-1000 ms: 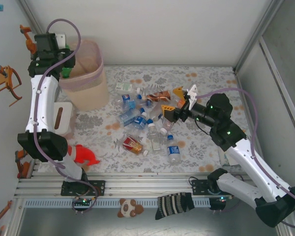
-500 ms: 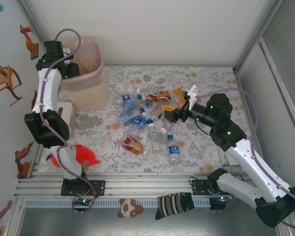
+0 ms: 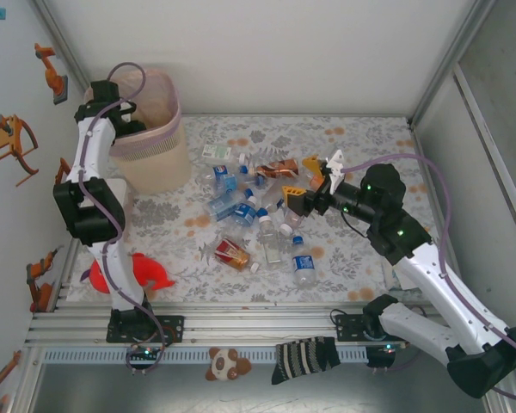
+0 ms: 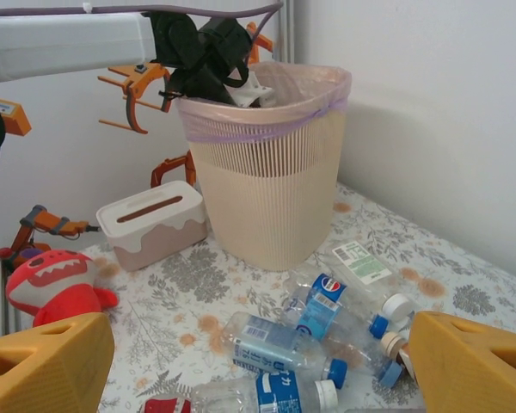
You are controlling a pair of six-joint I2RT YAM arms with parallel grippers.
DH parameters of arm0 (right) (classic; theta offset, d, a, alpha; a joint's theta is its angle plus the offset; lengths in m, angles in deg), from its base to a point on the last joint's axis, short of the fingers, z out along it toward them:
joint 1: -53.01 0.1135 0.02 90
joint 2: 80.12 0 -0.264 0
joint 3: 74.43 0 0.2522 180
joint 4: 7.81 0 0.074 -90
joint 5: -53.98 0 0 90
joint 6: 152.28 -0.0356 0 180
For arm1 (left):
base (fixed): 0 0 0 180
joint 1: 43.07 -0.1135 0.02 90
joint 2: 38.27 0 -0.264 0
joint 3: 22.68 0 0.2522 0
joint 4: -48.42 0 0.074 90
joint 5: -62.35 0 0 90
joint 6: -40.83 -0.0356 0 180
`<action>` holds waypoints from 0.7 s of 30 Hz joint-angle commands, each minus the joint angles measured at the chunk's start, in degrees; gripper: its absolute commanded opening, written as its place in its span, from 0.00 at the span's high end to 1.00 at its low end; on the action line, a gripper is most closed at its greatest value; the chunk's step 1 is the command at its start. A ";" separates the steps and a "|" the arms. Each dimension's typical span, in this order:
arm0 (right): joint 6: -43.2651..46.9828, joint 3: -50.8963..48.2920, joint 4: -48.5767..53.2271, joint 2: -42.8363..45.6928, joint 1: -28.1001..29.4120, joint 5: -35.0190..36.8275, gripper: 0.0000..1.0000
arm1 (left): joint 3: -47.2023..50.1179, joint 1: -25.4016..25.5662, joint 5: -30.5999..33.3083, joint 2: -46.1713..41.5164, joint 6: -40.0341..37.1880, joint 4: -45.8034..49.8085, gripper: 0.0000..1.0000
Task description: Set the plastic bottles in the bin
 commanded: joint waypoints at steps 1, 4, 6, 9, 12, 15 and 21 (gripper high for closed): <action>1.46 1.15 0.22 1.40 0.22 -0.20 0.12 | -2.18 -0.63 -2.24 2.79 1.77 3.38 0.53; 1.60 0.98 0.38 1.58 0.18 0.06 0.12 | -4.02 -0.73 -3.37 5.62 2.04 4.71 0.50; 1.59 0.98 0.37 1.57 0.20 0.13 0.12 | -5.05 -0.73 -4.30 7.35 2.09 5.70 0.46; 1.64 1.13 0.45 1.41 0.19 0.15 0.12 | -5.79 -0.79 -5.29 9.16 2.63 6.09 0.41; 2.19 1.81 1.25 1.43 0.19 -0.03 0.12 | -6.06 -0.79 -6.13 9.56 3.24 6.08 0.36; 2.53 2.21 1.70 1.56 0.18 0.06 0.12 | -6.47 -0.78 -6.64 8.77 3.46 6.01 0.31; 2.48 2.04 1.35 2.10 0.18 0.05 0.12 | -7.10 -0.65 -6.64 5.40 3.02 6.03 0.25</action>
